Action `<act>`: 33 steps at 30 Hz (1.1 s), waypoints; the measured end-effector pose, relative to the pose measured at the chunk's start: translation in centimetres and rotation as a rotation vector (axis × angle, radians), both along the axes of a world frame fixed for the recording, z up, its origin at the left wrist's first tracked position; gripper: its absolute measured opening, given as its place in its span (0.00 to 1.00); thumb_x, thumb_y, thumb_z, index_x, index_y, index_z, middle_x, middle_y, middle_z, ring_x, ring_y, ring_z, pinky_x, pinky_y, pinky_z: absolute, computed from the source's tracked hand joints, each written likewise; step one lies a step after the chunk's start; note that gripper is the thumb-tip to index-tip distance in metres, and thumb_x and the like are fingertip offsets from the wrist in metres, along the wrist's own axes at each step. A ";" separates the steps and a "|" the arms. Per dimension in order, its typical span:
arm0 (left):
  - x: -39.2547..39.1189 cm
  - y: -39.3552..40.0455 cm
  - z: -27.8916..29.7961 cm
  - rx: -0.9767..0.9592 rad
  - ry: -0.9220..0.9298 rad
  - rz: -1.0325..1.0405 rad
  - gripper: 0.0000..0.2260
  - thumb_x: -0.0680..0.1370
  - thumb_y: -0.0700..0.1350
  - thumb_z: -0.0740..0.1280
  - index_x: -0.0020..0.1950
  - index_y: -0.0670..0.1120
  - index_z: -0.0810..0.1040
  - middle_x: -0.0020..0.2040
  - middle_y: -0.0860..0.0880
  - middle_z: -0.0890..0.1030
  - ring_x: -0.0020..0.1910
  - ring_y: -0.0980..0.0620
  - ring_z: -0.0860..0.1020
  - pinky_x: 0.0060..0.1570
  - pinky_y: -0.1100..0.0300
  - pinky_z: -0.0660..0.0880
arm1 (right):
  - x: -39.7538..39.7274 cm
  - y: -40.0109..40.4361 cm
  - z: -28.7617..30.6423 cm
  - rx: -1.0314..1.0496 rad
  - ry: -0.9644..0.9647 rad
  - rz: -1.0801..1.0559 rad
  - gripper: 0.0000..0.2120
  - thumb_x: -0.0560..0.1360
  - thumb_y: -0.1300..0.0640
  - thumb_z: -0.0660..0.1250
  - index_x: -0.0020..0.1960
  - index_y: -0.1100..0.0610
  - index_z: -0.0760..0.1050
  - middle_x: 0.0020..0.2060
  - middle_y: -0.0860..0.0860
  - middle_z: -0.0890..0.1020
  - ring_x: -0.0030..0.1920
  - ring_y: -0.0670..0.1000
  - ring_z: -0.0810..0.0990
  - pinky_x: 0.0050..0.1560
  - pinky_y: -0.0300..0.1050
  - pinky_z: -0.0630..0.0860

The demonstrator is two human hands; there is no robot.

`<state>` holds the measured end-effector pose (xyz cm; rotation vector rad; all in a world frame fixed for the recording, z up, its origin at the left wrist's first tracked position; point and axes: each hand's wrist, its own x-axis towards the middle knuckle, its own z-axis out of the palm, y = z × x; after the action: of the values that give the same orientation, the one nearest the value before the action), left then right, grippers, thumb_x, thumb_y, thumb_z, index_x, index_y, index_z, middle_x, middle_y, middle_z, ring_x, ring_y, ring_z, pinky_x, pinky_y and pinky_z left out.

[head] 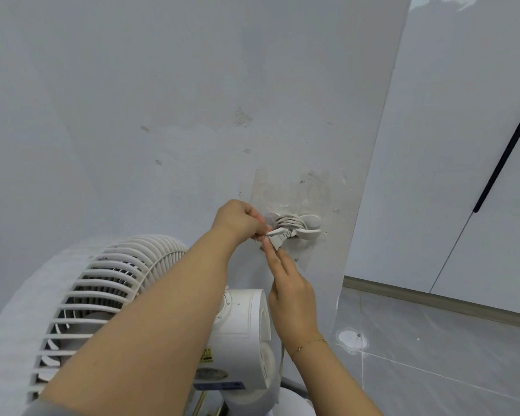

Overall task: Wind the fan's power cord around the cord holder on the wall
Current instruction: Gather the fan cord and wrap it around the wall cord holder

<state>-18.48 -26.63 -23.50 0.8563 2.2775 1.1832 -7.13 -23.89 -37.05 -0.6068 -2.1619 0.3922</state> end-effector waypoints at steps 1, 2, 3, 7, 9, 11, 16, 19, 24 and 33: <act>0.0 0.0 0.1 -0.002 0.002 -0.004 0.07 0.69 0.38 0.75 0.36 0.44 0.78 0.30 0.46 0.79 0.29 0.56 0.77 0.17 0.75 0.64 | -0.1 0.0 -0.1 0.017 -0.003 -0.023 0.46 0.63 0.79 0.66 0.74 0.49 0.61 0.60 0.55 0.79 0.29 0.49 0.72 0.28 0.37 0.67; 0.1 0.0 0.1 -0.005 0.005 -0.004 0.07 0.69 0.38 0.75 0.35 0.44 0.78 0.30 0.47 0.79 0.29 0.56 0.77 0.17 0.75 0.64 | -0.3 0.0 -0.1 0.029 -0.007 -0.044 0.46 0.62 0.79 0.68 0.74 0.50 0.63 0.58 0.55 0.79 0.29 0.48 0.69 0.28 0.35 0.65; 0.1 0.1 0.1 -0.008 0.007 -0.001 0.07 0.69 0.38 0.75 0.35 0.44 0.78 0.30 0.47 0.79 0.29 0.56 0.77 0.17 0.75 0.64 | -0.4 0.0 -0.3 0.032 -0.012 -0.058 0.46 0.61 0.79 0.68 0.73 0.50 0.64 0.56 0.55 0.79 0.29 0.47 0.67 0.28 0.34 0.63; 0.0 0.1 0.0 -0.023 0.017 0.018 0.07 0.67 0.39 0.76 0.34 0.45 0.79 0.30 0.47 0.79 0.30 0.55 0.78 0.22 0.71 0.67 | -0.8 0.2 -0.3 -0.014 -0.010 -0.044 0.44 0.62 0.79 0.66 0.73 0.50 0.67 0.54 0.54 0.80 0.31 0.48 0.69 0.29 0.35 0.64; 0.0 0.3 0.1 -0.063 0.014 0.028 0.08 0.68 0.41 0.76 0.33 0.45 0.78 0.29 0.48 0.78 0.32 0.53 0.77 0.26 0.67 0.66 | -0.7 0.3 -0.2 -0.023 0.006 -0.038 0.43 0.63 0.79 0.66 0.72 0.49 0.67 0.55 0.53 0.80 0.32 0.49 0.73 0.29 0.35 0.66; 0.0 0.4 0.1 -0.153 0.005 0.023 0.10 0.70 0.44 0.74 0.31 0.44 0.76 0.29 0.48 0.77 0.31 0.53 0.75 0.28 0.64 0.64 | -0.7 0.2 -0.2 -0.035 0.033 -0.030 0.43 0.63 0.79 0.66 0.72 0.49 0.67 0.56 0.53 0.80 0.32 0.50 0.74 0.30 0.37 0.68; 0.0 0.5 -0.1 -0.200 -0.068 -0.013 0.15 0.74 0.46 0.70 0.30 0.44 0.72 0.27 0.48 0.72 0.25 0.52 0.65 0.29 0.62 0.61 | -0.3 0.0 -0.2 -0.049 0.088 -0.010 0.38 0.66 0.77 0.66 0.70 0.49 0.70 0.60 0.55 0.80 0.34 0.52 0.79 0.33 0.40 0.76; 0.1 0.6 -0.1 -0.172 -0.038 -0.008 0.15 0.73 0.45 0.71 0.28 0.43 0.72 0.24 0.49 0.72 0.26 0.52 0.66 0.30 0.62 0.63 | -0.6 0.1 -0.4 -0.077 0.066 -0.009 0.32 0.72 0.72 0.65 0.70 0.49 0.70 0.62 0.54 0.79 0.41 0.52 0.81 0.38 0.42 0.78; -0.4 0.5 -0.2 -0.076 -0.159 0.037 0.10 0.69 0.38 0.71 0.29 0.41 0.75 0.20 0.48 0.72 0.24 0.52 0.66 0.25 0.64 0.62 | -0.3 0.7 -0.5 -0.108 0.112 0.003 0.21 0.76 0.65 0.64 0.66 0.51 0.75 0.47 0.51 0.83 0.37 0.51 0.81 0.34 0.41 0.77; -0.2 0.2 0.8 0.132 -0.397 0.140 0.01 0.72 0.36 0.66 0.43 0.39 0.75 0.34 0.42 0.80 0.24 0.54 0.78 0.30 0.65 0.70 | 0.7 0.5 1.2 0.010 0.209 -0.030 0.10 0.78 0.54 0.58 0.53 0.56 0.76 0.32 0.47 0.78 0.28 0.45 0.72 0.28 0.35 0.69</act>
<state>-18.68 -26.43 -22.71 0.4581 1.9754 1.4332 -6.41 -23.43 -35.83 -0.5658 -1.9520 0.4103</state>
